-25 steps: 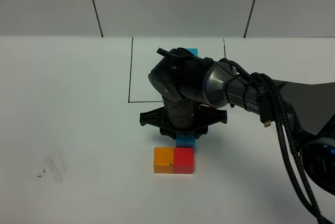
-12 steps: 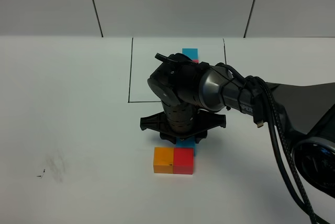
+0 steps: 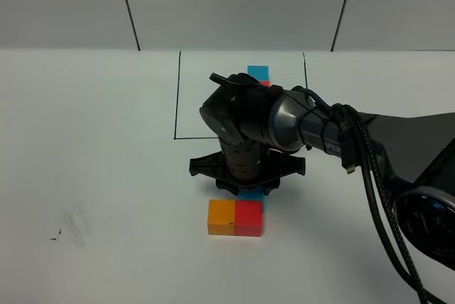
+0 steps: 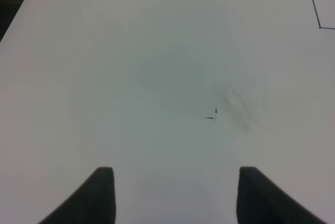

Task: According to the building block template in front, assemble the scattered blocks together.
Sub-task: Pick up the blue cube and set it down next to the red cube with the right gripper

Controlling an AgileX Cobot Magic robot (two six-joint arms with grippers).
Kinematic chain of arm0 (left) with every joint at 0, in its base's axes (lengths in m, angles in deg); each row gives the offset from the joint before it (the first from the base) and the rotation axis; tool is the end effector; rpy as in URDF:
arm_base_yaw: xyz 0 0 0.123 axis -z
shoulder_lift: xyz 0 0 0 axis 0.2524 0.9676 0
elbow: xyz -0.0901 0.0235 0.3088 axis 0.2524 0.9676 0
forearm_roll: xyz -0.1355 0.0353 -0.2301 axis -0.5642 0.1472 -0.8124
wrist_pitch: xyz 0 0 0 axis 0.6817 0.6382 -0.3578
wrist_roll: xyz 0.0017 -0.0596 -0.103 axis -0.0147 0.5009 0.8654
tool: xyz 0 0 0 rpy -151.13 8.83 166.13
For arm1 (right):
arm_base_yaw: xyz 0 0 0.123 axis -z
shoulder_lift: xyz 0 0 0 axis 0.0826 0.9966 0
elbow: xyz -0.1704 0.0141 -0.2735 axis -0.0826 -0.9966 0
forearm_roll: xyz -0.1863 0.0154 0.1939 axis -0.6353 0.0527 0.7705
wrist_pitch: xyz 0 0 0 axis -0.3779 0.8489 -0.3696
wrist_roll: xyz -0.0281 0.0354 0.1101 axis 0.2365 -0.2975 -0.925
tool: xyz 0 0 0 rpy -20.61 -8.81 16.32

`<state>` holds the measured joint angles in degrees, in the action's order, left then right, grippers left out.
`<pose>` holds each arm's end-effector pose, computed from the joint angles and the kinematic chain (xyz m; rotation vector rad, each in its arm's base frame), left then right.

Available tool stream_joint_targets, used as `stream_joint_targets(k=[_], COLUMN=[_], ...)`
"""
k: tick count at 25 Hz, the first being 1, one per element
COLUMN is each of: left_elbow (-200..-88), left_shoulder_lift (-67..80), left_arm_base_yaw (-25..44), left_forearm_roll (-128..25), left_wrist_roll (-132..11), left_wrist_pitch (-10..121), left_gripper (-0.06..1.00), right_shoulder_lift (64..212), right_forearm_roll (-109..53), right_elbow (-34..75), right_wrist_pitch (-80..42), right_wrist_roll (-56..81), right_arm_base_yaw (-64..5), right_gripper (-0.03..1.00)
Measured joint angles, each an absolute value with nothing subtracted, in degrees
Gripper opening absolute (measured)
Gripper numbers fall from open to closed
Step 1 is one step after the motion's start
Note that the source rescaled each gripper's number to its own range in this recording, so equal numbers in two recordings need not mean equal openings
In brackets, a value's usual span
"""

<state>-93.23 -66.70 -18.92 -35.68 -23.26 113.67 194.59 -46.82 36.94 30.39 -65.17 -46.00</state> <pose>-0.0050 0.0036 0.2722 -0.1396 2.0510 0.0557 0.3803 0.3068 0.1193 0.2062 2.9686 -0.1136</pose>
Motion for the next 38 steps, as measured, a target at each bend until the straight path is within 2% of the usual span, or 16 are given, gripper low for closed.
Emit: stream_joint_targets(k=[38], left_elbow=[-93.2], left_shoulder_lift=[-66.7], left_arm_base_yaw=[-18.9], left_forearm_roll=[-35.7], left_wrist_roll=[-23.3], left_wrist_pitch=[113.7], left_gripper=[0.17], right_shoulder_lift=[194.7], right_forearm_roll=[-47.3], right_elbow=[37.1], right_wrist_pitch=[29.3], right_wrist_roll=[-62.4], right_arm_base_yaw=[-46.0], right_gripper=[0.30])
